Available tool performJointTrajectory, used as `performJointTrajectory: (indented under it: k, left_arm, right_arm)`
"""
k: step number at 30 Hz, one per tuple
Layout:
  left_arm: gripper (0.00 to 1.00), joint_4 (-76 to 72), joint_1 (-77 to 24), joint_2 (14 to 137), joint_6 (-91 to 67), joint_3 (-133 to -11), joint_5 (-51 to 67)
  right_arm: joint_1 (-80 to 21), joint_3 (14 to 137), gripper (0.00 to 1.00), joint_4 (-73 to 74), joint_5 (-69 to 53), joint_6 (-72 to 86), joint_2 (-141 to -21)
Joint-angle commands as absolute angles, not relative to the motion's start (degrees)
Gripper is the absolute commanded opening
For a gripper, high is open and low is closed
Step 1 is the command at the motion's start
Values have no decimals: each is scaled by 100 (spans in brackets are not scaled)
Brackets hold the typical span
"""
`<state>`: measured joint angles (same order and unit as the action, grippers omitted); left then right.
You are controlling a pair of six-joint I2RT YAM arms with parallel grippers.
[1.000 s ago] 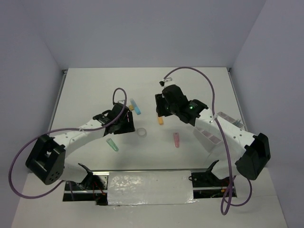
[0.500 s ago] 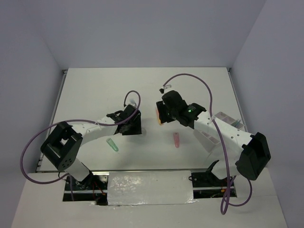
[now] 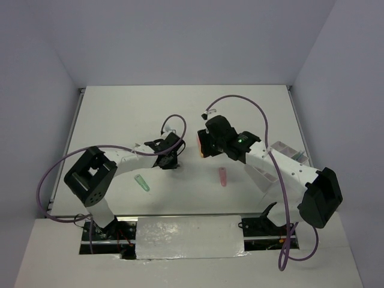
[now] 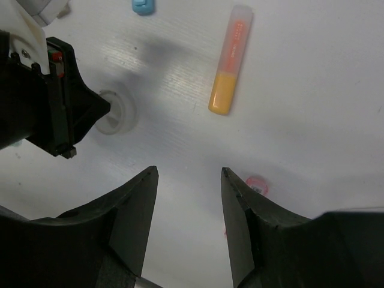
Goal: Sort the stationery into containers
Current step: Pick up the stationery from the center of the board.
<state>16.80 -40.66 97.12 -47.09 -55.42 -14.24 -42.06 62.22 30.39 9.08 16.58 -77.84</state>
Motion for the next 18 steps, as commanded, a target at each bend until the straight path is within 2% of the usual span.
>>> performJointTrajectory:
  k: [1,2,4,5,7,11,16,18]
  left_arm:
    - [13,1750,-4175,9537,-4878,-5494,-1591]
    - [2,1662,-4184,9388,-4930,-5424,-1556]
    - [0,1364,-4192,8802,-4957,-5204,-1433]
    - [0,1232,-4192,8589,-4948,-5055,-1372]
    - [0,768,-4201,7878,-4922,-4809,-1196]
    - [0,55,-4228,6814,-4887,-4422,-994]
    - [0,-614,-4245,6329,-4834,-4140,-880]
    - [0,-711,-4245,6293,-4825,-4113,-783]
  right_arm:
    - [-4061,6100,54,2664,687,1582,-7480]
    - [-4026,6056,54,2567,529,1573,-7401]
    - [-3964,5837,58,2208,-86,1538,-7287]
    - [-3964,5714,69,2110,-271,1529,-7182]
    - [-3973,5582,81,1812,-693,1634,-7032]
    - [-3981,5467,80,1345,-1186,2125,-6733]
    - [-4148,5695,70,1371,-1134,2802,-6592]
    - [-4271,5818,69,1510,-1169,2839,-6653]
